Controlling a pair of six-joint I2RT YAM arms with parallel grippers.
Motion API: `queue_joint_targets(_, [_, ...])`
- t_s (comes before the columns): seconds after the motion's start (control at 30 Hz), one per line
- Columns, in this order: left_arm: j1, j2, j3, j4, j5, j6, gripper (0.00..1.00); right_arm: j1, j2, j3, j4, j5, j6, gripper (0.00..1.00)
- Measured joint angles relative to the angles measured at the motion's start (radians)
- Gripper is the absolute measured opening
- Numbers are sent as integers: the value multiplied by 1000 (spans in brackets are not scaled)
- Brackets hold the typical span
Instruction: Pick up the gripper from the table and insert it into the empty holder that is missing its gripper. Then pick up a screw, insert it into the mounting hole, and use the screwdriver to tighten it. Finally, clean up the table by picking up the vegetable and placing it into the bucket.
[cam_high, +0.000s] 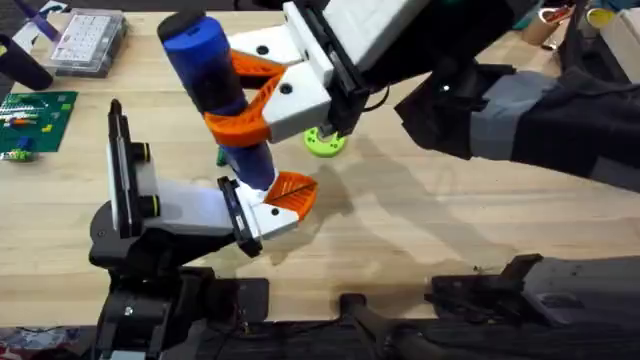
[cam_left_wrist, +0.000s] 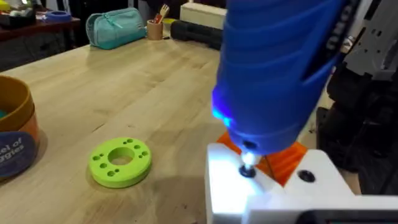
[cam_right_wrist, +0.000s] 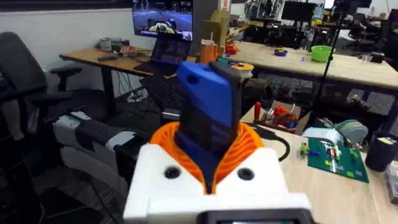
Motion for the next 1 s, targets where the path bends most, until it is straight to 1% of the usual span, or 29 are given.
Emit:
queue_joint_targets(0.4, [0,0,0,0,0,0,9,0,0,0,5,0,0,27])
queue_joint_targets(0.57, [0,0,0,0,0,0,9,-3,0,1,87,-1,22,27])
queue_joint_targets(0.63, [0,0,0,-2,0,0,9,-14,0,18,96,-14,49,27])
queue_joint_targets(0.7, [0,0,0,-3,0,0,9,-41,4,68,95,-38,84,27])
queue_joint_targets(0.73, [0,0,0,-3,0,0,9,-92,9,171,77,-70,124,27])
queue_joint_targets(0.8, [0,0,0,-3,0,0,9,-124,8,238,31,-84,137,27])
queue_joint_targets(0.83, [0,0,0,-3,0,0,9,-136,8,266,-5,-87,139,27])
queue_joint_targets(0.9, [0,0,0,-3,0,1,9,-156,6,321,-144,-93,130,27])
queue_joint_targets(1.0, [0,0,0,-3,0,1,9,-182,6,367,-341,-99,89,27])
